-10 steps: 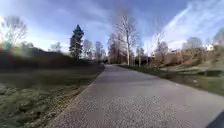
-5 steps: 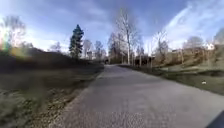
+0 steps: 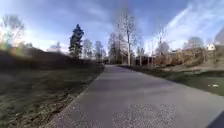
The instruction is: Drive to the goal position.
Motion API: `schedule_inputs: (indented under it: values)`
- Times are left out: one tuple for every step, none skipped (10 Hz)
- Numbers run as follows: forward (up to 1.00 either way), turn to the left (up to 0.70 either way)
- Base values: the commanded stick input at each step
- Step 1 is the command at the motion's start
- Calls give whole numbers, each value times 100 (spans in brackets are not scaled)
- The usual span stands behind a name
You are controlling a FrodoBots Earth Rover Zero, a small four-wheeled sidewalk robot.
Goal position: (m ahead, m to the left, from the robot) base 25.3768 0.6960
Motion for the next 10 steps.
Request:
schedule_inputs:
  values:
    - [100,0]
    - [100,0]
    - [100,0]
    - [100,0]
    - [100,0]
    - [100,0]
    - [100,0]
    - [100,0]
    - [100,0]
    - [100,0]
